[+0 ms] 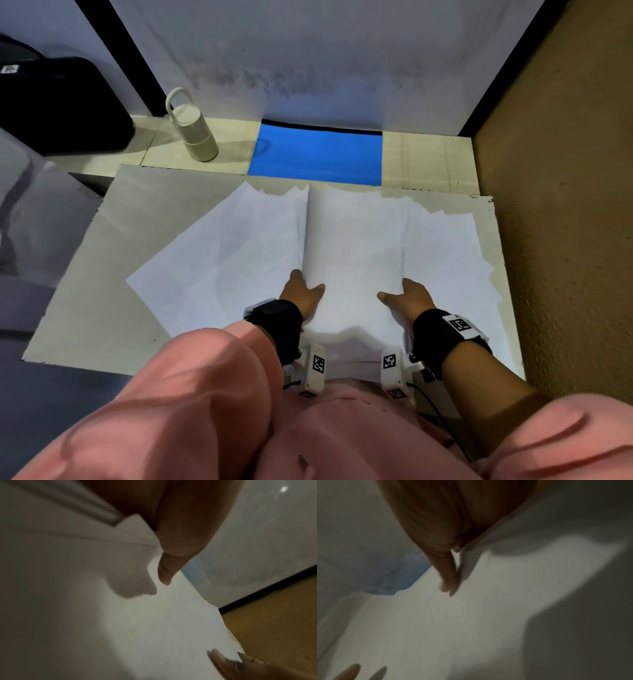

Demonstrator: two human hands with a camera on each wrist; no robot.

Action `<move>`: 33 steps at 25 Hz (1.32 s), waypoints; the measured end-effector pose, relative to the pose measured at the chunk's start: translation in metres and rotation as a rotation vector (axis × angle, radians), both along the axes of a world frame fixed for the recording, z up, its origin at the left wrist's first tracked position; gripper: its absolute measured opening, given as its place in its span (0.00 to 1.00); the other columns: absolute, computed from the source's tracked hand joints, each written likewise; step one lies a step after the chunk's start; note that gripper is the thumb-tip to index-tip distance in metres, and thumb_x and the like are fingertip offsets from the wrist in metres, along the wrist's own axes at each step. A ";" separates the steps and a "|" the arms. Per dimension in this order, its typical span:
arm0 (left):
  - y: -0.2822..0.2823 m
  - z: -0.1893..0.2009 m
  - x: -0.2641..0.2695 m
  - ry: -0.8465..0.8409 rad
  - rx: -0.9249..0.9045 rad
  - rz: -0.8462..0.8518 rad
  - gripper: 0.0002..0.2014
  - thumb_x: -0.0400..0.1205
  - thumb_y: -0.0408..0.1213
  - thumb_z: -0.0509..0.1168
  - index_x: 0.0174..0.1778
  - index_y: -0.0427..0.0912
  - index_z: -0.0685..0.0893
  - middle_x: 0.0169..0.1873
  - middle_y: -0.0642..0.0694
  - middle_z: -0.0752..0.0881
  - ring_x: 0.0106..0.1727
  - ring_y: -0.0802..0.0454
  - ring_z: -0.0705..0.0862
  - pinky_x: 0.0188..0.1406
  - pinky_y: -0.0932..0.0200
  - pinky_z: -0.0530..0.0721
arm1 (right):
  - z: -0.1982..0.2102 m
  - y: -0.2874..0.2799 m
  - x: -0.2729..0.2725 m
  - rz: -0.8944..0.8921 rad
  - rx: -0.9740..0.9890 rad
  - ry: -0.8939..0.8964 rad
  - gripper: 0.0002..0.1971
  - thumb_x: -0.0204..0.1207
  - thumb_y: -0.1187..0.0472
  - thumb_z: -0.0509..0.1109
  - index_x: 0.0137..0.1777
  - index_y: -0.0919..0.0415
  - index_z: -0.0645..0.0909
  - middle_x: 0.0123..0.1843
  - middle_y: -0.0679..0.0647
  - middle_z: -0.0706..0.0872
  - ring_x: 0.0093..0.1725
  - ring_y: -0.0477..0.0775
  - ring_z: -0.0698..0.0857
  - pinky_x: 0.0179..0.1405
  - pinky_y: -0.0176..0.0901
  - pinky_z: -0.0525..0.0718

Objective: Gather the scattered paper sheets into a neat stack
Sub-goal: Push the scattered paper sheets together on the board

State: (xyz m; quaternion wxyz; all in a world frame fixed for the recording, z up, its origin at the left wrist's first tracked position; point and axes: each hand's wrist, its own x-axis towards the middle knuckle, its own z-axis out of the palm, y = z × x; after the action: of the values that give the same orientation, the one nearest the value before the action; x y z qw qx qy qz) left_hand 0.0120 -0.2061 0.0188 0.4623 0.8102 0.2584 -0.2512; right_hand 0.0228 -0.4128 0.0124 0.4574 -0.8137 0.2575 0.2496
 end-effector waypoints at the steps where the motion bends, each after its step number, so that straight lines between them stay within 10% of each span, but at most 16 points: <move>1: 0.004 0.001 0.004 -0.019 0.016 -0.013 0.23 0.81 0.45 0.62 0.67 0.34 0.71 0.65 0.36 0.80 0.64 0.38 0.80 0.58 0.56 0.76 | 0.000 0.000 0.000 -0.011 -0.035 -0.018 0.18 0.74 0.64 0.72 0.62 0.70 0.79 0.62 0.66 0.85 0.59 0.64 0.84 0.54 0.46 0.80; 5: 0.050 0.002 0.034 -0.236 0.429 0.016 0.13 0.80 0.45 0.62 0.54 0.40 0.78 0.59 0.38 0.80 0.62 0.37 0.78 0.58 0.49 0.79 | 0.005 -0.010 0.001 -0.146 -0.103 -0.085 0.13 0.76 0.72 0.66 0.60 0.72 0.79 0.60 0.70 0.84 0.47 0.60 0.78 0.47 0.43 0.72; 8: 0.083 -0.004 0.051 -0.188 0.690 -0.241 0.18 0.80 0.44 0.60 0.65 0.43 0.72 0.66 0.41 0.73 0.68 0.39 0.72 0.62 0.44 0.76 | 0.003 -0.014 0.003 -0.094 -0.138 -0.021 0.15 0.77 0.69 0.66 0.62 0.72 0.78 0.62 0.70 0.83 0.54 0.65 0.81 0.48 0.43 0.71; 17: 0.089 -0.014 0.062 -0.053 0.813 -0.374 0.33 0.71 0.64 0.64 0.63 0.42 0.73 0.63 0.41 0.72 0.67 0.38 0.70 0.58 0.42 0.74 | -0.008 -0.013 0.009 -0.080 -0.130 0.033 0.17 0.78 0.65 0.65 0.65 0.71 0.76 0.63 0.69 0.83 0.58 0.65 0.81 0.53 0.45 0.74; 24: 0.093 -0.009 0.054 -0.053 0.431 -0.200 0.26 0.78 0.50 0.64 0.67 0.41 0.66 0.57 0.41 0.77 0.46 0.38 0.83 0.45 0.50 0.81 | 0.001 0.004 0.001 -0.119 -0.482 0.089 0.19 0.81 0.59 0.58 0.69 0.66 0.74 0.69 0.70 0.69 0.68 0.71 0.72 0.68 0.55 0.72; 33: 0.084 -0.014 0.035 -0.176 0.081 0.100 0.17 0.85 0.37 0.54 0.66 0.33 0.76 0.64 0.33 0.81 0.64 0.36 0.80 0.61 0.55 0.74 | -0.003 0.008 -0.001 -0.245 -0.290 0.039 0.18 0.80 0.64 0.58 0.66 0.73 0.74 0.67 0.72 0.77 0.63 0.70 0.79 0.55 0.51 0.76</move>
State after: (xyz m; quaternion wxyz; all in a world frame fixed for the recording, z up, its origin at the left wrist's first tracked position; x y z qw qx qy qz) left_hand 0.0473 -0.1222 0.0044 0.4619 0.8332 0.2671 -0.1450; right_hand 0.0217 -0.4047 0.0097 0.3575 -0.8286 0.3966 0.1680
